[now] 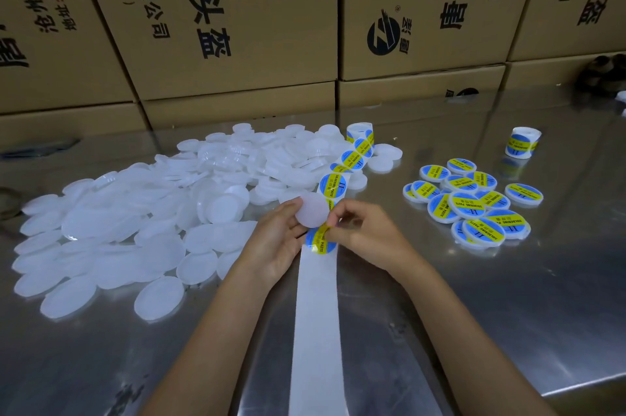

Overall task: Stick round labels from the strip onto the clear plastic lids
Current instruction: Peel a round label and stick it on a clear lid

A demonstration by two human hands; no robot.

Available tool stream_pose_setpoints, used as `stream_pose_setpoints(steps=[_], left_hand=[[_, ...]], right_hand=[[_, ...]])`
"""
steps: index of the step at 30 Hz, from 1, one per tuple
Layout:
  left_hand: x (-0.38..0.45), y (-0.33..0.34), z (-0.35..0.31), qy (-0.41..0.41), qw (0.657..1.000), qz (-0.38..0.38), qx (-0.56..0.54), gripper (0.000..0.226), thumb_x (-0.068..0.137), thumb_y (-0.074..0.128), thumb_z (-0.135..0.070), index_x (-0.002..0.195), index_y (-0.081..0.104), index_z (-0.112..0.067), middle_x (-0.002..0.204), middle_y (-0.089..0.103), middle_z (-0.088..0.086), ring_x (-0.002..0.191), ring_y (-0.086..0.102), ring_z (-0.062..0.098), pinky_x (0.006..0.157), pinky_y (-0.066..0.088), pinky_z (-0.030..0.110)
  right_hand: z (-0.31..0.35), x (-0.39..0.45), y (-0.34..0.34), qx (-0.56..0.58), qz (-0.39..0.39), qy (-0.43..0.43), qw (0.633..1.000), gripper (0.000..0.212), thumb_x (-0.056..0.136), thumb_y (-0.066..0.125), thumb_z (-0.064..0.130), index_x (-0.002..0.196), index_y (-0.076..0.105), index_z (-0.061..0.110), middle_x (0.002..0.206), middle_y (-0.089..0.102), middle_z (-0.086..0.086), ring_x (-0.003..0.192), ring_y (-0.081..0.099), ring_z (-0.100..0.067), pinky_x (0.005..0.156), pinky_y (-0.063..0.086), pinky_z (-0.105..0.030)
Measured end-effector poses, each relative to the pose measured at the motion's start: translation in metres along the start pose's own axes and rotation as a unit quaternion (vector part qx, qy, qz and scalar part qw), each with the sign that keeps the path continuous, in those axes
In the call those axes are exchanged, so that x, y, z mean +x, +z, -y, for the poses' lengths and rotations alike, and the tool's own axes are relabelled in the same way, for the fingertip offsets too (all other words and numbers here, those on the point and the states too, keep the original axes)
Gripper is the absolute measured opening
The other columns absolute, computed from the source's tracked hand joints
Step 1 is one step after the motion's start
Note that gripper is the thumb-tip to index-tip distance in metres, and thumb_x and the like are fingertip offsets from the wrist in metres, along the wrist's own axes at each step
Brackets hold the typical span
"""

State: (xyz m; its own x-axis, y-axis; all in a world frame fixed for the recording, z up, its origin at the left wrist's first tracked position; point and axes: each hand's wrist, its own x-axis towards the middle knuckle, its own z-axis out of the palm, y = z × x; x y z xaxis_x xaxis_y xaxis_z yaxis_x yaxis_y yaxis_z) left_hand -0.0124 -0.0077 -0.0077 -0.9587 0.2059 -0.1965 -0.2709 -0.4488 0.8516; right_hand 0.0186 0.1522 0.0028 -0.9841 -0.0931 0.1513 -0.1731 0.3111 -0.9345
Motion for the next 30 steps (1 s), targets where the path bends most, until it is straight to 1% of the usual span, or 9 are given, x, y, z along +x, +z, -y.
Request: stream_pose_setpoints(steps=[2, 5, 9, 12, 16, 20, 24, 27, 30], left_hand=[[-0.001, 0.0, -0.001, -0.006, 1.0, -0.003, -0.004, 0.038, 0.105, 0.046, -0.018, 0.134, 0.056, 0.004, 0.127, 0.066, 0.024, 0.098, 0.072, 0.026, 0.081, 0.061, 0.034], [-0.002, 0.0, -0.002, -0.026, 0.999, -0.004, -0.036, 0.038, 0.104, 0.049, -0.018, 0.134, 0.055, 0.004, 0.126, 0.067, 0.023, 0.116, 0.066, 0.033, 0.089, 0.059, 0.039], [-0.004, 0.001, -0.004, -0.03, 0.996, 0.015, -0.086, 0.034, 0.101, 0.052, -0.013, 0.129, 0.055, 0.006, 0.12, 0.07, 0.024, 0.11, 0.07, 0.035, 0.088, 0.06, 0.043], [-0.006, 0.003, -0.004, -0.035, 0.993, 0.06, -0.097, 0.035, 0.101, 0.049, -0.013, 0.129, 0.056, 0.007, 0.124, 0.067, 0.026, 0.115, 0.067, 0.036, 0.094, 0.057, 0.044], [-0.008, 0.011, -0.001, -0.038, 0.991, 0.101, -0.084, 0.034, 0.101, 0.048, -0.013, 0.126, 0.061, 0.007, 0.126, 0.066, 0.025, 0.117, 0.067, 0.034, 0.096, 0.057, 0.041], [-0.009, 0.016, 0.001, -0.032, 0.991, 0.105, -0.08, 0.033, 0.101, 0.048, -0.013, 0.124, 0.063, 0.006, 0.124, 0.068, 0.024, 0.114, 0.068, 0.032, 0.09, 0.059, 0.038], [-0.01, 0.018, 0.001, -0.033, 0.991, 0.1, -0.079, 0.034, 0.1, 0.05, -0.013, 0.127, 0.061, 0.006, 0.124, 0.068, 0.024, 0.115, 0.068, 0.032, 0.091, 0.059, 0.037], [-0.011, 0.02, 0.001, -0.034, 0.992, 0.093, -0.081, 0.034, 0.1, 0.049, -0.012, 0.125, 0.061, 0.007, 0.123, 0.068, 0.025, 0.114, 0.068, 0.033, 0.092, 0.059, 0.038], [-0.012, 0.021, 0.001, -0.032, 0.993, 0.089, -0.073, 0.033, 0.101, 0.048, -0.012, 0.125, 0.061, 0.007, 0.122, 0.069, 0.024, 0.113, 0.069, 0.031, 0.093, 0.058, 0.037]], right_hand=[[0.002, 0.001, -0.004, 0.099, -0.019, 0.023, 0.995, 0.019, 0.082, 0.068, -0.004, 0.076, 0.061, 0.013, 0.078, 0.063, -0.005, 0.074, 0.057, -0.014, 0.069, 0.045, -0.02], [0.003, 0.003, -0.011, 0.236, -0.049, 0.039, 0.97, 0.019, 0.084, 0.065, -0.005, 0.084, 0.059, 0.013, 0.083, 0.068, -0.007, 0.078, 0.062, -0.017, 0.075, 0.048, -0.024], [0.003, 0.004, -0.012, 0.322, -0.062, 0.044, 0.944, 0.02, 0.085, 0.065, -0.006, 0.1, 0.057, 0.004, 0.092, 0.069, -0.014, 0.081, 0.066, -0.022, 0.069, 0.054, -0.026], [0.004, 0.005, -0.006, 0.291, -0.087, 0.037, 0.952, 0.022, 0.083, 0.069, -0.007, 0.094, 0.055, 0.006, 0.082, 0.07, -0.008, 0.075, 0.067, -0.021, 0.069, 0.059, -0.03], [0.005, 0.005, 0.002, 0.224, -0.11, 0.022, 0.968, 0.026, 0.082, 0.07, -0.007, 0.087, 0.054, 0.014, 0.078, 0.07, -0.004, 0.075, 0.064, -0.018, 0.071, 0.055, -0.032], [0.004, 0.004, 0.005, 0.172, -0.134, 0.006, 0.976, 0.026, 0.081, 0.073, -0.003, 0.088, 0.054, 0.013, 0.088, 0.07, -0.015, 0.071, 0.061, -0.013, 0.064, 0.053, -0.025], [0.001, 0.006, 0.006, 0.155, -0.14, -0.013, 0.978, 0.027, 0.08, 0.074, -0.002, 0.088, 0.054, 0.014, 0.082, 0.067, -0.008, 0.063, 0.059, -0.006, 0.059, 0.052, -0.019], [-0.002, 0.007, 0.007, 0.152, -0.147, -0.02, 0.977, 0.027, 0.08, 0.074, -0.002, 0.086, 0.054, 0.015, 0.078, 0.066, -0.004, 0.061, 0.058, -0.005, 0.058, 0.051, -0.019], [-0.005, 0.008, 0.008, 0.136, -0.154, -0.029, 0.978, 0.029, 0.079, 0.075, 0.001, 0.084, 0.054, 0.02, 0.075, 0.065, -0.001, 0.063, 0.056, -0.01, 0.061, 0.051, -0.025]])
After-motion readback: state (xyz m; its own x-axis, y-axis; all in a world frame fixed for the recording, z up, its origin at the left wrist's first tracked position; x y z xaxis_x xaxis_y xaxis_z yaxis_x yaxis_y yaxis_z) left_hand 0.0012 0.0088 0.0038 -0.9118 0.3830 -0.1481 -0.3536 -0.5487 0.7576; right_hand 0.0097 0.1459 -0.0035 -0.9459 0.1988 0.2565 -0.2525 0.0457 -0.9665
